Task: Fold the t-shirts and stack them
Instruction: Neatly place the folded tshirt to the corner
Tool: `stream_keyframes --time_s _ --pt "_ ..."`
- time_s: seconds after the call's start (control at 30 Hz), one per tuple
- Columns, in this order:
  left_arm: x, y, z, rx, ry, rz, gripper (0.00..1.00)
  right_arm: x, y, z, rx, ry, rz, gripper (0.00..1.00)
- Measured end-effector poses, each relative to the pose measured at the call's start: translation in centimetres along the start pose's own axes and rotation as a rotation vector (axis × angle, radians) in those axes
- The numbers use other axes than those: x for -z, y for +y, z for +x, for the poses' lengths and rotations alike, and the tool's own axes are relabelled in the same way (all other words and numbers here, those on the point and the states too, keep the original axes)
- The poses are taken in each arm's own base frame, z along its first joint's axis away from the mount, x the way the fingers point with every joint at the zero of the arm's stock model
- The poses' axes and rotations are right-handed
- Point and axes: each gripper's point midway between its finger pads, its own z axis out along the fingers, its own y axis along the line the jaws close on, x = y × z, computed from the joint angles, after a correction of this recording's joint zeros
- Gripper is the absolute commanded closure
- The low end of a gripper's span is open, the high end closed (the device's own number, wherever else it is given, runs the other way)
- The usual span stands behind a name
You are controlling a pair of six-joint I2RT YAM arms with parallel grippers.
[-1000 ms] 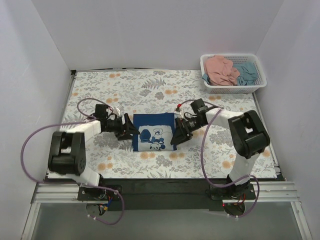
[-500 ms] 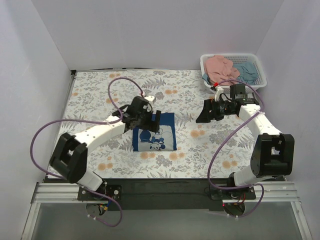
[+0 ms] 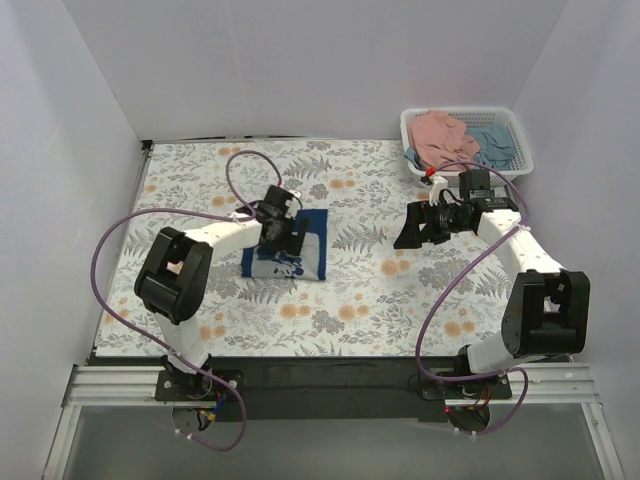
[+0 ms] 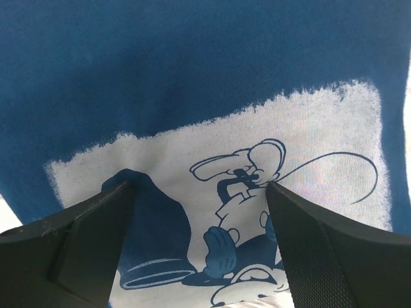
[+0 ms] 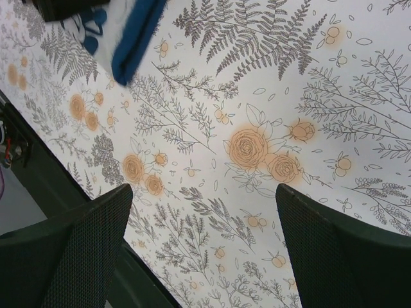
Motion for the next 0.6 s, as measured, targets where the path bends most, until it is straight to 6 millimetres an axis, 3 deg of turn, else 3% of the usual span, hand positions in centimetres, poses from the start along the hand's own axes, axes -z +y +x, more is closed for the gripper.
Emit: stream_keyframes --time_s 0.33,0.47,0.6 --pt "-3.5 24.3 -5.5 0.14 -0.017 -0.17 0.18 -0.6 -0.6 0.5 -0.017 0.025 -0.001 0.02" --pt "-4.9 31.1 -7.5 0.118 -0.049 -0.169 0.21 -0.8 -0.8 0.7 -0.017 0.033 0.001 0.02" --pt "-5.9 35.3 -9.3 0.099 -0.092 -0.173 0.2 -0.8 -0.8 0.8 -0.012 0.037 -0.001 0.02"
